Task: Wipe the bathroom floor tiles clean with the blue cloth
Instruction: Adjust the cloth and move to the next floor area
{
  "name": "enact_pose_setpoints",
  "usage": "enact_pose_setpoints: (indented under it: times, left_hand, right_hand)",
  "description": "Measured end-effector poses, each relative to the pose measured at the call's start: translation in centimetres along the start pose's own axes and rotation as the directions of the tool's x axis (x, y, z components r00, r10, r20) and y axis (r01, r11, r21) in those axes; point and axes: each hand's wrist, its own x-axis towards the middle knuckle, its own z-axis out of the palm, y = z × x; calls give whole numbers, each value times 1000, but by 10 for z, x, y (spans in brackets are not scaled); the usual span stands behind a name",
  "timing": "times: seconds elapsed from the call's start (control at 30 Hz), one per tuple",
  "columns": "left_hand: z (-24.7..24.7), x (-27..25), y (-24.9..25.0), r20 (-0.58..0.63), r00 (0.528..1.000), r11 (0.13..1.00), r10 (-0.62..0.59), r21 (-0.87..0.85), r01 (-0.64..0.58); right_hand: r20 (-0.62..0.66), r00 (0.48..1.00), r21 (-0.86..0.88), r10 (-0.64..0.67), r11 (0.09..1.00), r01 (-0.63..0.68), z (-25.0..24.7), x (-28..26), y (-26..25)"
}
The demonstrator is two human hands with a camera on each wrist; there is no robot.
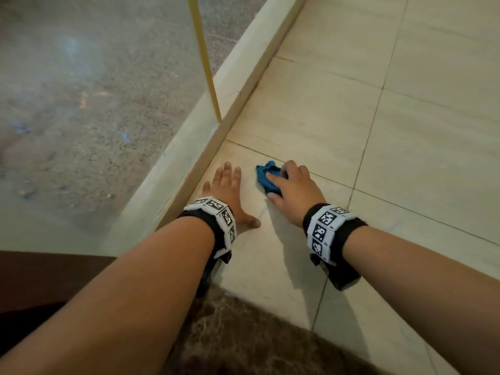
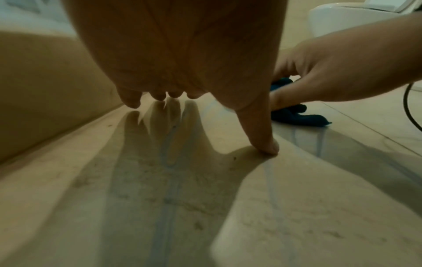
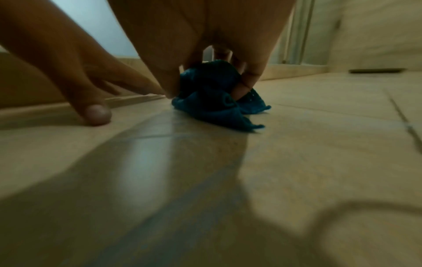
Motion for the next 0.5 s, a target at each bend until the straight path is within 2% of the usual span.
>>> enact_pose_setpoints:
  times: [0.07,0.1,0.17,0.2,0.23,0.27,0.33,0.37,0.47,0.5]
  left_hand:
    - [2,0,-1,18,1000,1000,6,-21,-5]
    - [3,-1,0,23,1000,1000,7,-27,-6]
    - [3,-1,-1,18,1000,999,8,-38,-7]
    - [3,-1,-1,15,1000,999,9,-44,-8]
    - [3,0,-1,15,1000,999,8,-47,-7]
    - [4,1,0,16,1000,999,6,-43,-5]
    - [3,3,0,15,1000,1000,4,-26,-4]
    - [3,3,1,14,1000,1000,6,-27,-6]
    - [3,2,0,6,1000,999,5,-49,-5]
    - [3,2,0,8,1000,998,5,-56,-5]
  right_hand:
    - [-40,999,65,27,998,-24,-2,9,10]
    - [-75,991,138,114,985,-103,-5,16,17]
    - [-129,932,285,338,913,-292,-5,29,21]
    - [-139,910,331,391,884,-329,-3,32,13]
    - [-133,909,375,394,869,-322,3,34,0]
    - [-142,931,376,337,888,-264,11,35,-11]
    - [-68,993,258,92,963,-72,19,34,-26]
    - [-63,994,266,91,961,-71,14,38,-20]
    - [-106,941,309,320,910,-275,-10,59,5]
    - [-97,941,258,326,921,-292,-12,61,5]
